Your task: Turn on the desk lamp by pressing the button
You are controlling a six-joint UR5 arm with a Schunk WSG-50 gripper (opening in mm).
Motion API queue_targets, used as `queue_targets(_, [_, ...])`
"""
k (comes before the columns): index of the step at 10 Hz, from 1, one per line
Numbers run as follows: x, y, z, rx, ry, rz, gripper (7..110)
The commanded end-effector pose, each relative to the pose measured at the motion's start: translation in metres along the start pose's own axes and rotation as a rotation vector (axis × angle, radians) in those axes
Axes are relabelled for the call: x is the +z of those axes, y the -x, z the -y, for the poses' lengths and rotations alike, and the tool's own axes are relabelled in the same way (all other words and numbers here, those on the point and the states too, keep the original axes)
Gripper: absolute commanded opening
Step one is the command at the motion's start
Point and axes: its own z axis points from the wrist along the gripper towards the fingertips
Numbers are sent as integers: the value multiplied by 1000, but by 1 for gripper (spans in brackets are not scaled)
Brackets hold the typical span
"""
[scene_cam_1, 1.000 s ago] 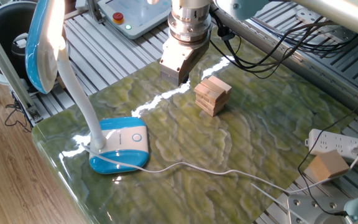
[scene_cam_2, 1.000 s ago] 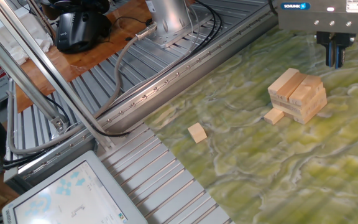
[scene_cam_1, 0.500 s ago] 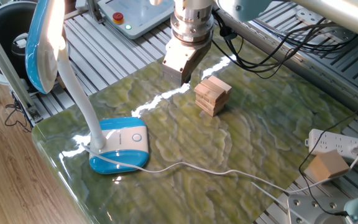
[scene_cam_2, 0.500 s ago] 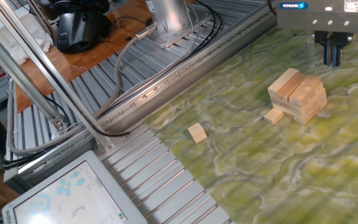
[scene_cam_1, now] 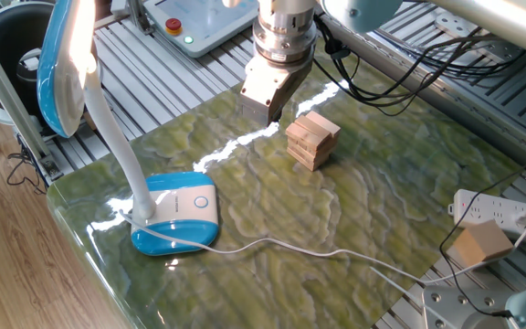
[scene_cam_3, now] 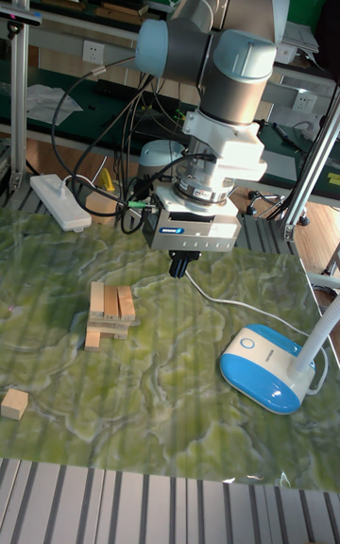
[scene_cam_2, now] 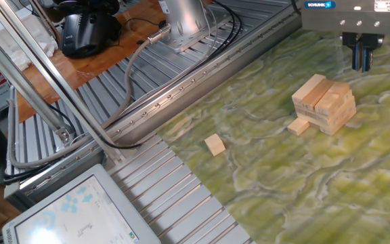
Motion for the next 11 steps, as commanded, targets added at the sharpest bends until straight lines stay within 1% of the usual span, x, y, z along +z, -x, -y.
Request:
queue_targets(1, [-2, 0, -6, 13, 29, 15, 7])
queue_targets(3, [-3, -4, -6, 13, 30, 13, 7])
queue_targets(7, [-3, -6, -6, 15, 32, 16, 7])
queue_targets(11, [-1, -5, -6, 13, 37, 17, 7])
